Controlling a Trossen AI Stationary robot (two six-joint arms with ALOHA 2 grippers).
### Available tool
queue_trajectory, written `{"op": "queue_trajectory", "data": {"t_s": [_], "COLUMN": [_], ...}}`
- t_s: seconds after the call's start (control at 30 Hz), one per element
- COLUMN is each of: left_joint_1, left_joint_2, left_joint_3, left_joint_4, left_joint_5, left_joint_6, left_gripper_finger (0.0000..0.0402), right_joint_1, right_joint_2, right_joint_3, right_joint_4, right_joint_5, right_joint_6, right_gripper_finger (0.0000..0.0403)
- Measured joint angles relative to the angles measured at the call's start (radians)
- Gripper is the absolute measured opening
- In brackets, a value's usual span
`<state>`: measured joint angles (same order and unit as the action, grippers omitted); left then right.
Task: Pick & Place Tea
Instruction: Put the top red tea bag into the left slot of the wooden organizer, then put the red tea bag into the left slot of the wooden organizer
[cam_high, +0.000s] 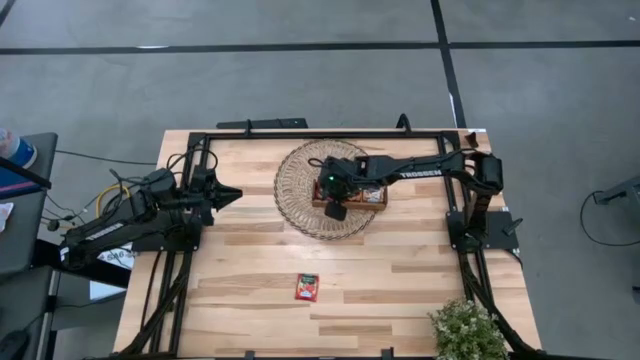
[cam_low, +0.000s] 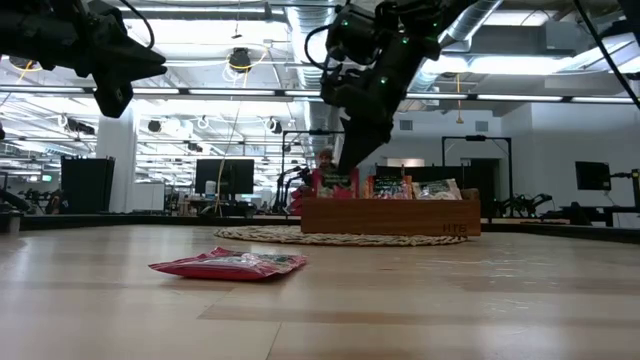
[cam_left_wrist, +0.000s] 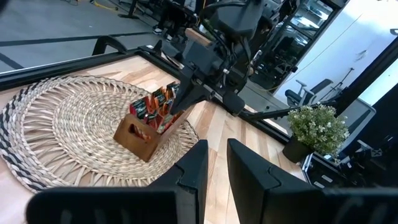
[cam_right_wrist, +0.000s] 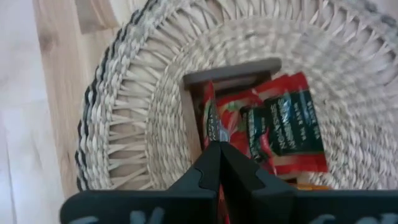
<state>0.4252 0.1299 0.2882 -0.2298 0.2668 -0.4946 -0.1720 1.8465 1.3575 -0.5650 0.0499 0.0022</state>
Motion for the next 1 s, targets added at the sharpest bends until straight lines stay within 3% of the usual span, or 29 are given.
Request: {"op": "queue_trajectory", "data": {"t_s": [0.2, 0.47, 0.7, 0.77, 0.87, 1.0], "left_joint_1": [0.0, 0.0, 0.0, 0.0, 0.0, 0.0], "left_joint_2": [0.0, 0.0, 0.0, 0.0, 0.0, 0.0], "left_joint_3": [0.0, 0.0, 0.0, 0.0, 0.0, 0.0], "left_joint_4": [0.0, 0.0, 0.0, 0.0, 0.0, 0.0], "left_joint_5": [0.0, 0.0, 0.0, 0.0, 0.0, 0.002], "left_joint_6": [0.001, 0.001, 0.001, 0.005, 0.006, 0.007], "left_gripper_finger": [0.005, 0.005, 0.005, 0.005, 0.005, 0.005], "right_joint_1": [-0.001, -0.007, 0.0, 0.019, 0.082, 0.23], "right_joint_2": [0.0, -0.004, -0.027, -0.031, -0.031, -0.03], "right_joint_3": [0.0, 0.004, 0.155, 0.225, 0.324, 0.371], "right_joint_4": [-0.014, -0.05, -0.255, -0.296, -0.343, -0.283], "right_joint_5": [-0.026, -0.029, -0.028, -0.051, -0.165, -0.234], "right_joint_6": [0.016, 0.05, 0.052, 0.083, 0.111, 0.103], "right_gripper_finger": [0.0019, 0.0085, 0.0111, 0.0112, 0.0112, 0.0111]}}
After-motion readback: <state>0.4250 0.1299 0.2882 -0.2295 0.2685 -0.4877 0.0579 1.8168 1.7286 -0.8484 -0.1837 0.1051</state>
